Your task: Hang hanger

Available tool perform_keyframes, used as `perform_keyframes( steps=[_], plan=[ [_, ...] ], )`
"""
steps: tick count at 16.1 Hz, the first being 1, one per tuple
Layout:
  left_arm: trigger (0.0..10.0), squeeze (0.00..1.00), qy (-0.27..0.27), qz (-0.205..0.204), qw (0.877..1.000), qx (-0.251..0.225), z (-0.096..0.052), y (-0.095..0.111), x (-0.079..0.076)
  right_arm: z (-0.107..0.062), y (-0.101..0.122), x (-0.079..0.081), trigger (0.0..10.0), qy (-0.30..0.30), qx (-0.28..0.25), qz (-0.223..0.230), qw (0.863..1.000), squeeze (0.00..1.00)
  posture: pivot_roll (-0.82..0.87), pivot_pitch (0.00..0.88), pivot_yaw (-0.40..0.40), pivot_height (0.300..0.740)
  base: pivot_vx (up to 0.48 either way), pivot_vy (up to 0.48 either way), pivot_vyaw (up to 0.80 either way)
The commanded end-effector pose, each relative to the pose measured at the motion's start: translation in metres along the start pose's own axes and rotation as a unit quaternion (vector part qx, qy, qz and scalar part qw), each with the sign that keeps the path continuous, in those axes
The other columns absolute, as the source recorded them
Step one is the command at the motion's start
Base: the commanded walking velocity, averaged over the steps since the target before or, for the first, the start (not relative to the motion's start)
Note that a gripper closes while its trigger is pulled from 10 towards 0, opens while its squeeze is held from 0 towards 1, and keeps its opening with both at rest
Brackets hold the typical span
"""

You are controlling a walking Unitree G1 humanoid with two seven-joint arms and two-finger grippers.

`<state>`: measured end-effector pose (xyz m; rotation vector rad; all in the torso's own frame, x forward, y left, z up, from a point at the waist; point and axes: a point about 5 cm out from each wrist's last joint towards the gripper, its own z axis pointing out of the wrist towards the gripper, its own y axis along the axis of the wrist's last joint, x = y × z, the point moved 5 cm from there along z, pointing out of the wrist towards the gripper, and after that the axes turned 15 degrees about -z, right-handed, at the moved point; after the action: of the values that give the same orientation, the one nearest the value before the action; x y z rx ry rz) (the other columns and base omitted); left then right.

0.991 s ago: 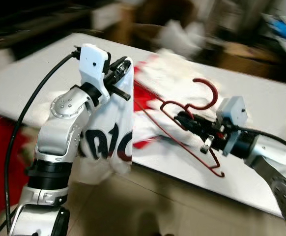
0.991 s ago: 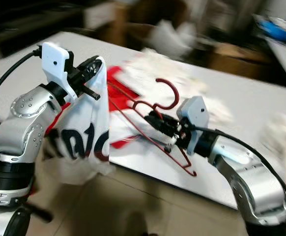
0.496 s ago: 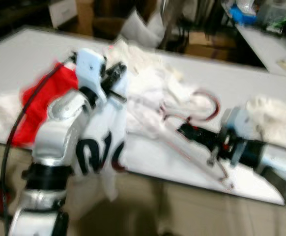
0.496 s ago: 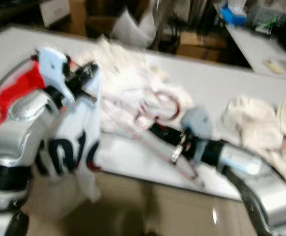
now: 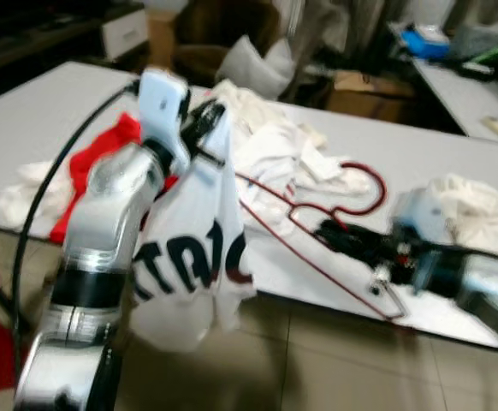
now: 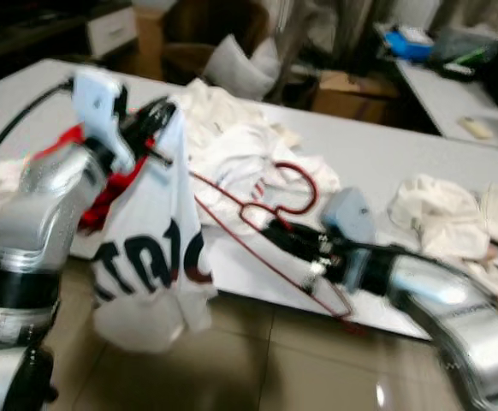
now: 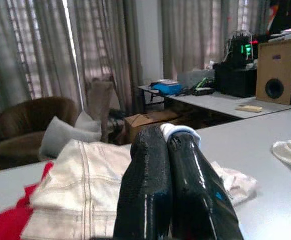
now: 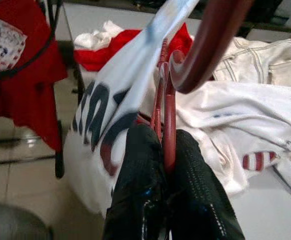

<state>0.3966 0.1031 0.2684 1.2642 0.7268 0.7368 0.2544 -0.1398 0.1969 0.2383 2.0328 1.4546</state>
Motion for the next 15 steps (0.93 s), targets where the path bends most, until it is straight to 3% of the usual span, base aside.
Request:
perform_keyframes(
  steps=[1, 4, 6, 8, 10, 11, 15],
  plan=[
    [10.0, 0.0, -0.037, 0.019, 0.999, -0.012, 0.014, 0.015, -0.012, -0.011, 0.007, -0.003, 10.0, 0.013, -0.009, -0.002, 1.0, 0.0, -0.08, 0.0, -0.069, 0.74, 0.0, 0.0, 0.0],
    [10.0, 0.0, -0.091, 0.043, 0.995, -0.007, 0.053, 0.038, -0.028, -0.032, 0.014, 0.005, 10.0, 0.07, -0.007, -0.001, 0.998, 0.0, -0.11, 0.0, -0.049, 0.74, 0.0, 0.0, 0.0],
    [10.0, 0.0, -0.113, 0.054, 0.992, -0.016, 0.065, 0.051, -0.037, -0.035, 0.013, 0.008, 10.0, 0.08, -0.002, -0.002, 0.997, 0.0, -0.12, 0.0, -0.038, 0.74, 0.0, 0.0, 0.0],
    [10.0, 0.0, -0.17, 0.02, 0.984, -0.057, 0.076, 0.088, -0.061, -0.033, 0.017, 0.015, 10.0, 0.085, -0.008, -0.001, 0.996, 0.0, -0.12, 0.0, -0.034, 0.74, 0.0, 0.0, 0.0],
    [10.0, 0.0, -0.202, -0.004, 0.976, -0.079, 0.079, 0.104, -0.075, -0.026, 0.019, 0.02, 10.0, 0.095, -0.02, 0.003, 0.995, 0.0, -0.12, 0.0, -0.033, 0.74, 0.0, 0.0, 0.0],
    [10.0, 0.0, -0.247, -0.036, 0.962, -0.109, 0.077, 0.126, -0.096, -0.017, 0.022, 0.024, 10.0, 0.108, -0.033, 0.005, 0.994, 0.0, -0.11, 0.0, -0.042, 0.74, 0.0, 0.0, 0.0],
    [10.0, 0.0, -0.324, -0.087, 0.932, -0.136, 0.068, 0.149, -0.128, 0.007, 0.019, 0.018, 10.0, 0.095, -0.035, -0.008, 0.995, 0.0, -0.09, 0.0, -0.064, 0.74, 0.0, 0.0, 0.0]
  ],
)
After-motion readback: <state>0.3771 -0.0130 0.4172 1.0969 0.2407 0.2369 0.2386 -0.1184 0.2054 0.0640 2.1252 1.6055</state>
